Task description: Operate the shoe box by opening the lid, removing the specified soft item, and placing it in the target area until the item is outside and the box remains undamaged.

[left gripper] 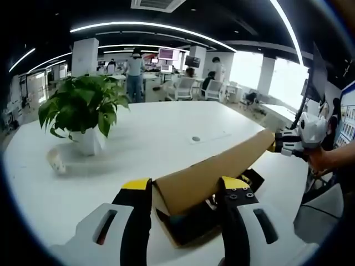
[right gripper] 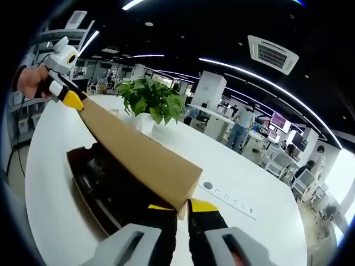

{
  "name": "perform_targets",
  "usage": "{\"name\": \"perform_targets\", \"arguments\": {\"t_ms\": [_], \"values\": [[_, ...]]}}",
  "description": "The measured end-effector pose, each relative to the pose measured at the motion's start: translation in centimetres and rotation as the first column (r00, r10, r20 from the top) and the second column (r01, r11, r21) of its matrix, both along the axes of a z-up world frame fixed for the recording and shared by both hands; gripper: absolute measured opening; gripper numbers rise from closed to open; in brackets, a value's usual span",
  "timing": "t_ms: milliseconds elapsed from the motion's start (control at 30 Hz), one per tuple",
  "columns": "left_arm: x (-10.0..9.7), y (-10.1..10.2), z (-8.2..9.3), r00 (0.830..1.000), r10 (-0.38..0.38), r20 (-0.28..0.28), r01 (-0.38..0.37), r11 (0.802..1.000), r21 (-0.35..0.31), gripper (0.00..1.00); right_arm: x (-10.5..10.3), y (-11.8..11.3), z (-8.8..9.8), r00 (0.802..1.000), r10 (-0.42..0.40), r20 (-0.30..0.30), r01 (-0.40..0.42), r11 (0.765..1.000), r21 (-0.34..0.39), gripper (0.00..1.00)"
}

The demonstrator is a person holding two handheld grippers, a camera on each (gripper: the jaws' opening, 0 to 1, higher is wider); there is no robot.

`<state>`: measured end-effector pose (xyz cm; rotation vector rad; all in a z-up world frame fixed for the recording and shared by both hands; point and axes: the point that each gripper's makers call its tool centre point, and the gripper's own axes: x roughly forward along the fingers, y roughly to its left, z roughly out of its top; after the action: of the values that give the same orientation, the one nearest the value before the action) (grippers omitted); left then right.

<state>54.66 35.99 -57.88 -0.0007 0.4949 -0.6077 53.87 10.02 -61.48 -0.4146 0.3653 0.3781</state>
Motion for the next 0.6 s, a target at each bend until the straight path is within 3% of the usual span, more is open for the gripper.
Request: {"name": "perform_targets", "arguments": {"t_ms": [233,533,600], "values": [[-0.3,0.0,-0.2,1.0,0.001,0.009,-0.001,1.0,0.001,0.49,0.1,-0.1,0.0,1.0,0.003,-0.009,-0.003,1.0,0.001,0.01],[-0.7,0.7,-0.4,0.999,-0.023,0.033,0.022,0.999,0.048,0.5,0.3,-0.1,0.2,1.0,0.0,-0.016,0.0,1.0,0.003,0.01],[-0.8,1.5,-1.7,1.0,-0.021,0.016,0.019,0.992,0.126,0.48,0.4,-0.1,0.2,1.0,-0.013,-0.015,0.013,1.0,0.016,0.01]]}}
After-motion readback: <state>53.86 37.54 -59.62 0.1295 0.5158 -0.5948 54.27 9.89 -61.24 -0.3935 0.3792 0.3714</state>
